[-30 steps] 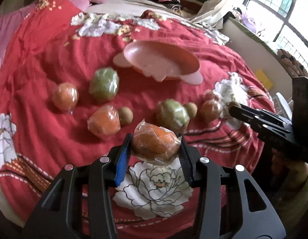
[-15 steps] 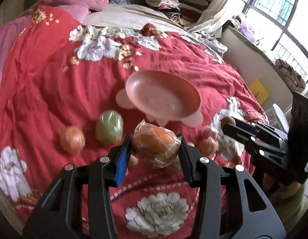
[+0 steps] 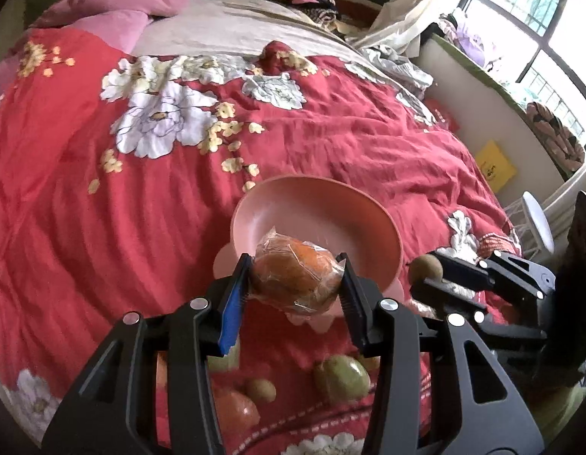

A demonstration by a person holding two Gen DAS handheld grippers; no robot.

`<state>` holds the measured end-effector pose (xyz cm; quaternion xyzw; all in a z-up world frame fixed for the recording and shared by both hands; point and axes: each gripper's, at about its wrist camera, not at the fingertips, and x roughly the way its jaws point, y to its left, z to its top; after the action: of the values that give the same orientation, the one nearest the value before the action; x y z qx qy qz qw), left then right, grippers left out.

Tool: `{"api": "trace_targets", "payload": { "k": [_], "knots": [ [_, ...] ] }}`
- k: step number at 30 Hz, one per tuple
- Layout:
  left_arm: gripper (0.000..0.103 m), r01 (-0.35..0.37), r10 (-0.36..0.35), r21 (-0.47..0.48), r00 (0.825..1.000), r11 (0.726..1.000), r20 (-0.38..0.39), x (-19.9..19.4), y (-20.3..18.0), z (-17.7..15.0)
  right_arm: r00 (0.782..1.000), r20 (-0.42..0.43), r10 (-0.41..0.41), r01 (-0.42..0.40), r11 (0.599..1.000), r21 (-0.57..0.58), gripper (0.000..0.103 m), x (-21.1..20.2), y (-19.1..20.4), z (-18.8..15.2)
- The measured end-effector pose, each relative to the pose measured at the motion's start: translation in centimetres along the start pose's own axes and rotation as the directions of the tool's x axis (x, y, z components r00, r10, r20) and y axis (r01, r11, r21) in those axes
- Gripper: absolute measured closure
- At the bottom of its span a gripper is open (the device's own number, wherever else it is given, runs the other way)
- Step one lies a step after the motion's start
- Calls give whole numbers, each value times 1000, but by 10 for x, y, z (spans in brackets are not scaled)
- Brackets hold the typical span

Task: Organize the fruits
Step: 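Carry the wrapped orange with left gripper while right gripper carries brown fruit into pink bowl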

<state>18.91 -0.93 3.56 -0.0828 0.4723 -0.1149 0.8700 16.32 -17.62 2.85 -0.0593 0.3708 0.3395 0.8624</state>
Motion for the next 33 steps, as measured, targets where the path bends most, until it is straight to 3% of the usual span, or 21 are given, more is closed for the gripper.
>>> {"api": "trace_targets", "payload": {
  "k": [17,33],
  "knots": [
    [67,13,-7,42,989,999,-146,65,-1,36,993,-120,9,-16,998,-63,78,51,-3,8],
    [67,1,7,45,983,999,-185,88,-1,38,987,-158,4,-17,996,-82,78,64,-9,9]
  ]
}}
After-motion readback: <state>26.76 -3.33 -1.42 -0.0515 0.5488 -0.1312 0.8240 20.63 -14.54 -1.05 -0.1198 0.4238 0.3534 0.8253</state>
